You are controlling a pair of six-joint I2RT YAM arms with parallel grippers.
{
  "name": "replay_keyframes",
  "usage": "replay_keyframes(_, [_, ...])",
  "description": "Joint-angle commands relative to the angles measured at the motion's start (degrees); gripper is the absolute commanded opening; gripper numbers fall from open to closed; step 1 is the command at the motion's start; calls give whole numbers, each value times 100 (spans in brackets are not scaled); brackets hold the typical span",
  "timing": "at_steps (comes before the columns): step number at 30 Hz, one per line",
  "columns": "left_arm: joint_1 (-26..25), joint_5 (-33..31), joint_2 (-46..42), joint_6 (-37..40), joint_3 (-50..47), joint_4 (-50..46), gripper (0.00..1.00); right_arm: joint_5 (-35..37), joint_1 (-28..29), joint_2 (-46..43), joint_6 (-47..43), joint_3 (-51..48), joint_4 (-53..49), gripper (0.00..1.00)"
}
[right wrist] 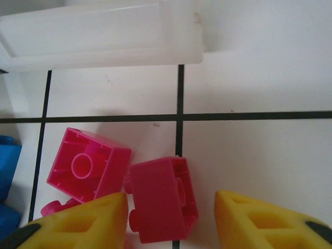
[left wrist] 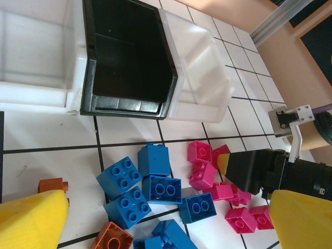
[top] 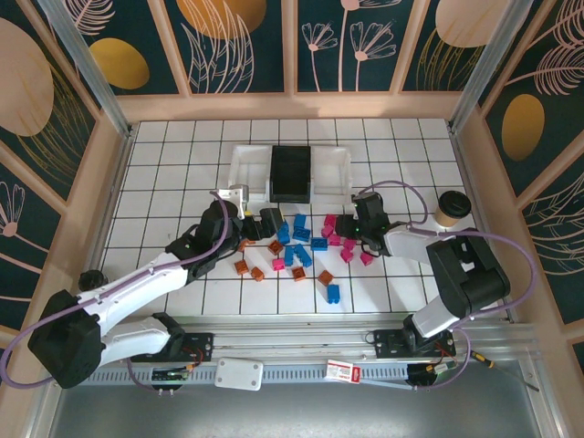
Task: Sort the legos into containers by color
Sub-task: Pick up the lego from the center of the table, then place the lego in the container.
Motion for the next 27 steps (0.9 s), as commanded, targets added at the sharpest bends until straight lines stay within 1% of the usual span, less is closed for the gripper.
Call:
replay_keyframes(1, [13, -156, -156, -52, -32, -61, 99, -185, -9, 50, -88, 156, 164, 39])
replay_keyframes(3, [17, -188, -199, -37, -58, -89, 99, -189, -7, -55, -116, 133, 131, 30])
replay_keyframes(6, [14, -324, -266, -20, -85, -199, 99, -203, -9, -431, -129, 46, 45, 21])
replay_keyframes(8, [14, -457, -351, 6, -134, -273, 99, -241, 20, -803, -107, 34, -77, 18])
replay_keyframes(10, [17, -580, -482, 0, -212, -319, 99, -301, 47, -1157, -119, 125, -207, 17])
replay_keyframes(13, [18, -739, -683, -16, -377, -342, 99, -313, 45, -1228, -120, 576, -410, 17])
replay_keyframes(16, [15, -954, -814, -94, -493, -460, 99, -102, 51, -683, -60, 1229, -489, 17])
replay_keyframes(22, [15, -1227, -1030, -285, -599, -771, 99, 137, 13, 884, 148, 2587, -526, 17])
replay_keyframes(25, [14, -1364, -1143, -373, -686, -962, 99, 185, -26, 1523, 204, 3199, -684, 19])
replay_keyframes(27, [14, -1412, -1223, -407, -732, -1068, 99, 185, -47, 1836, 240, 3555, -740, 24])
